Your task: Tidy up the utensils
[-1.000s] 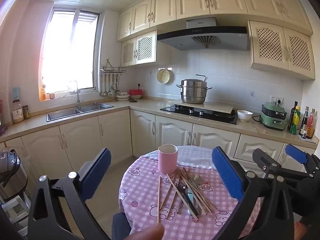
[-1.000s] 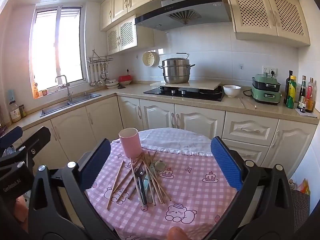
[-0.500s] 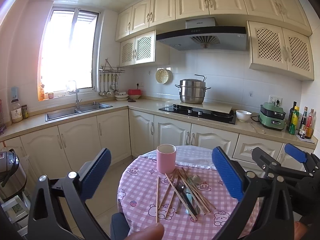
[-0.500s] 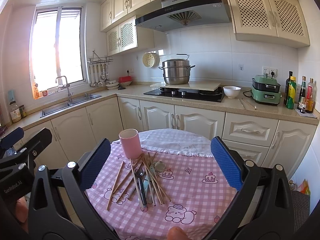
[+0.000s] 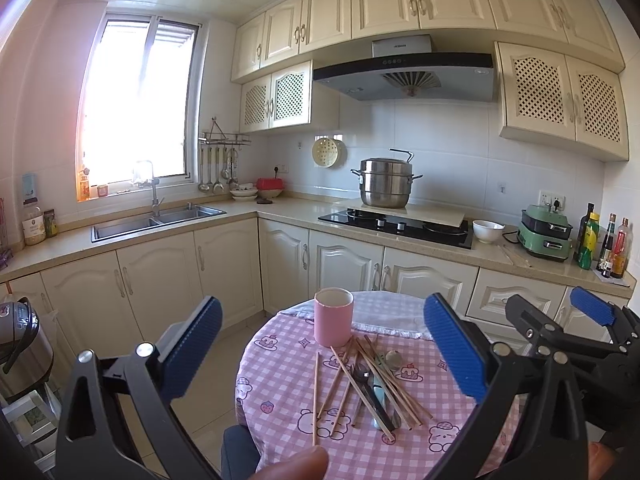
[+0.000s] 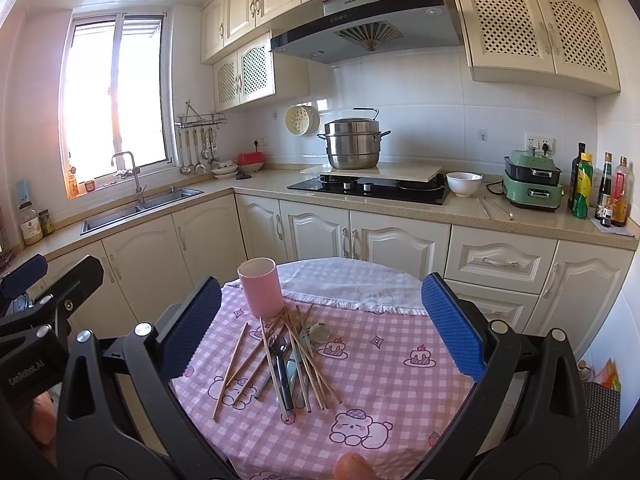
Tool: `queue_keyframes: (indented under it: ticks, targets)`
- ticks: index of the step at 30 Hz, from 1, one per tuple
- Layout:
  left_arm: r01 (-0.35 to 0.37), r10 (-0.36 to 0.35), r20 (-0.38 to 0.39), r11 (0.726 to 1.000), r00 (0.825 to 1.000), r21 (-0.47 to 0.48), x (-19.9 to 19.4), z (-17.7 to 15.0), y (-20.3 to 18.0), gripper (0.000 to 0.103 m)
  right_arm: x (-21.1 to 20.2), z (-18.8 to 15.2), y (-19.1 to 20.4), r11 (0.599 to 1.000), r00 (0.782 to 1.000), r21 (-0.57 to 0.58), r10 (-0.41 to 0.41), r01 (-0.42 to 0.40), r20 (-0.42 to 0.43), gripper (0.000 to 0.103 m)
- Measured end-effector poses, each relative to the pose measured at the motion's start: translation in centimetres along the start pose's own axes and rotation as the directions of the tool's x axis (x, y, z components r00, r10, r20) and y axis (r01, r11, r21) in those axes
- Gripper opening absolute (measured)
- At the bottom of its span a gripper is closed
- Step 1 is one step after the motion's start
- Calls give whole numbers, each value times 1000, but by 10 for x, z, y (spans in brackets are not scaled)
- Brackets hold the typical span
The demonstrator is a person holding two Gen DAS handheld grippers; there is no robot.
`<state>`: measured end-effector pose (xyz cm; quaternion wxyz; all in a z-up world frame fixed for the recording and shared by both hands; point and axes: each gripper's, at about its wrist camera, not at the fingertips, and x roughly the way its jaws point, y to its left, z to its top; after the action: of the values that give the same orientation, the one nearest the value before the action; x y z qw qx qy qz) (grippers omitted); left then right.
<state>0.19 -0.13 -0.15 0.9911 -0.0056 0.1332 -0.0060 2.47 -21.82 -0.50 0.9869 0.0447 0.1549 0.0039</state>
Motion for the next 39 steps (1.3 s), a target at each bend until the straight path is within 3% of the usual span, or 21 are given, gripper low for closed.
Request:
queue_keyframes:
  ticks: [24,34,39]
  targets:
    - [0,0,-36,1000,999,1,17,-7,2,99,7,-3,0,1000,1000,1,3,-3,-11,98]
    - [-17,19,-133,1000,991,18,66,-25,11,99,56,-16,-3,1000,996,-20,19,-21,-92,98]
    - [-30,42,-223,998,974,56,112,-46,18,99,94,-26,-7,998,987,-45,24,-32,-161,98]
